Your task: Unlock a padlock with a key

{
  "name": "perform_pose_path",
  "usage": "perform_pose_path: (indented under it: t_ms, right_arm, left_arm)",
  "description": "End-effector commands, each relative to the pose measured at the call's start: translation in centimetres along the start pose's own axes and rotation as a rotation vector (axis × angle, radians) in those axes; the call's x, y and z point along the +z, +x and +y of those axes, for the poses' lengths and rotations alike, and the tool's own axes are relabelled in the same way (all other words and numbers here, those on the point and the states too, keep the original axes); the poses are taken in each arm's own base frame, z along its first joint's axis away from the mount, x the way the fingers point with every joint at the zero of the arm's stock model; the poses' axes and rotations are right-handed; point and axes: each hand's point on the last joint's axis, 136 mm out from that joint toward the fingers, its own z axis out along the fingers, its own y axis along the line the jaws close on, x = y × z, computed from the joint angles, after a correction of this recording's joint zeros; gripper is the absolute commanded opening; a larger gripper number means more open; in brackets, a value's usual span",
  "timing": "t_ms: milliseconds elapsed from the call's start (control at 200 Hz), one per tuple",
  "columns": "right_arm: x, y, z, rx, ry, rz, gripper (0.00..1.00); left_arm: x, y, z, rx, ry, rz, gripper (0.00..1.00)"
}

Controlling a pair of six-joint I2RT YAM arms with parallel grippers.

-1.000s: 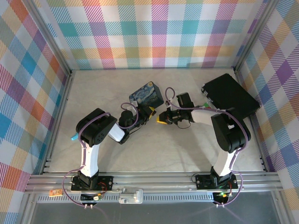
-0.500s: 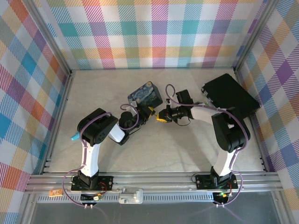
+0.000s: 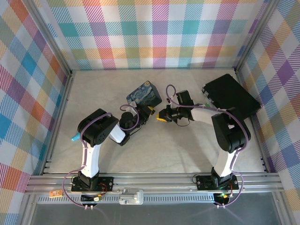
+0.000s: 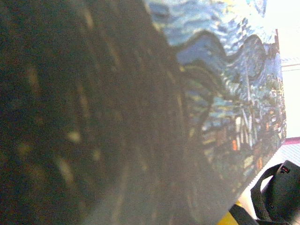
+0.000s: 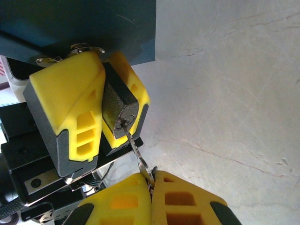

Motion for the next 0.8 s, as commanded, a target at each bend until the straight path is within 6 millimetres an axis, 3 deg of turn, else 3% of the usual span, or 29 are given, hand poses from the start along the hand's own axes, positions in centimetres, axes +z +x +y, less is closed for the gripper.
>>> perform_pose_path:
  t_ms: [0,195,450,795]
  right_arm:
    - [-0.5,-3.5,2.7,-0.151,-0.014,-0.157,0.0]
    - [-1.5,-3.6,2.7,-0.22,0.068,-0.218,0.0]
    - [-1.2,-3.1,3.7,-0.266,0.071,-0.244,0.0]
    - [-1.4,-3.6,4.7,-0.051,-0.071,-0.187,0.0]
  left_arm:
    - [-0.6,5.5,3.0,-0.094,-0.115,0.179,0.0]
    - [-0.7,5.8,2.9,-0.09,-0.144,0.18,0.0]
    - [-0.4,5.8,2.4,-0.096,-0.129,0.164,0.0]
    - [-0.3,6.6,1.6,-0.057,-0.084,0.188,0.0]
